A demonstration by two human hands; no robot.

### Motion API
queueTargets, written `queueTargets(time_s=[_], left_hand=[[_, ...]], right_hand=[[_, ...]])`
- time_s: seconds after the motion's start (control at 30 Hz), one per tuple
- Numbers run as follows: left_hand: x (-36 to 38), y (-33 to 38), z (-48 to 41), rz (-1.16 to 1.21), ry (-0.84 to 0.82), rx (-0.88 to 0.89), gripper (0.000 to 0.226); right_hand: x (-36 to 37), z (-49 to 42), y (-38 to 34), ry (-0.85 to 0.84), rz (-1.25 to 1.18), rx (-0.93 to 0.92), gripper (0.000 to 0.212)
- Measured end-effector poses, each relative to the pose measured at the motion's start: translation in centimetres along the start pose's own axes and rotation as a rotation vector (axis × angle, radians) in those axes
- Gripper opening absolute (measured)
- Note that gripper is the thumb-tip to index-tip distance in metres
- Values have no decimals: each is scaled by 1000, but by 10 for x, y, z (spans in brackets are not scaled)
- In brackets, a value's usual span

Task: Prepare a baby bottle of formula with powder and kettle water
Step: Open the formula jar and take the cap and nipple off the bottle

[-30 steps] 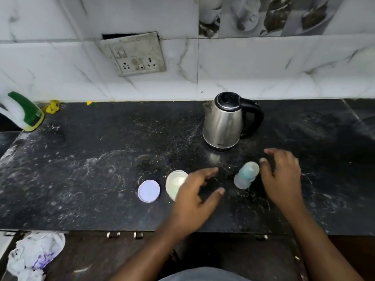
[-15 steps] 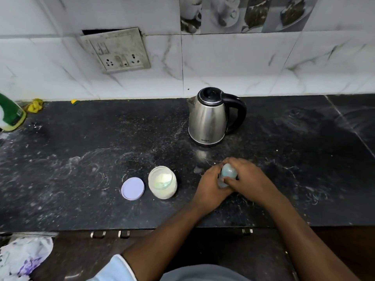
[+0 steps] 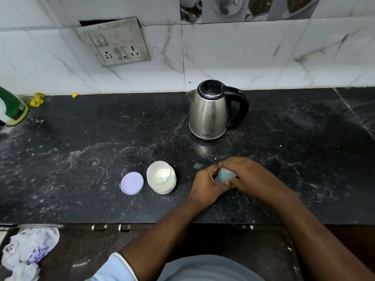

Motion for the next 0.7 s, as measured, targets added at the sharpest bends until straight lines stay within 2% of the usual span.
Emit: queueTargets(time_s=[0.1, 0.2, 0.27, 0.4, 0.57, 0.7], left_hand=[[1, -1, 1, 6, -7, -14, 41], [0, 0, 0, 13, -17, -7, 38], [1, -3, 0, 7, -21, -27, 35], [4, -8, 1, 39, -9, -33, 38], [4, -8, 0, 61, -4, -24, 45], [4, -8, 0, 55, -15, -16, 50]], right_hand=[[-4, 3, -9, -66, 16, -35, 59], [-9, 0, -7, -32, 133, 150, 64], [-13, -3, -8, -12, 259, 242, 58], [-13, -4, -21, -68, 338, 145, 39], [-9, 0, -21, -87, 272, -85, 56], [-13, -1, -20, -74, 204, -65, 47]])
Point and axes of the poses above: each hand's wrist, its own z-axis away from the middle knuckle, its own x-axis out of the palm, y = z × x, the point moved 10 cm from there along -z, towards the middle knuckle, and after that the axes turned 14 degrees about x, right-handed, at the moved point
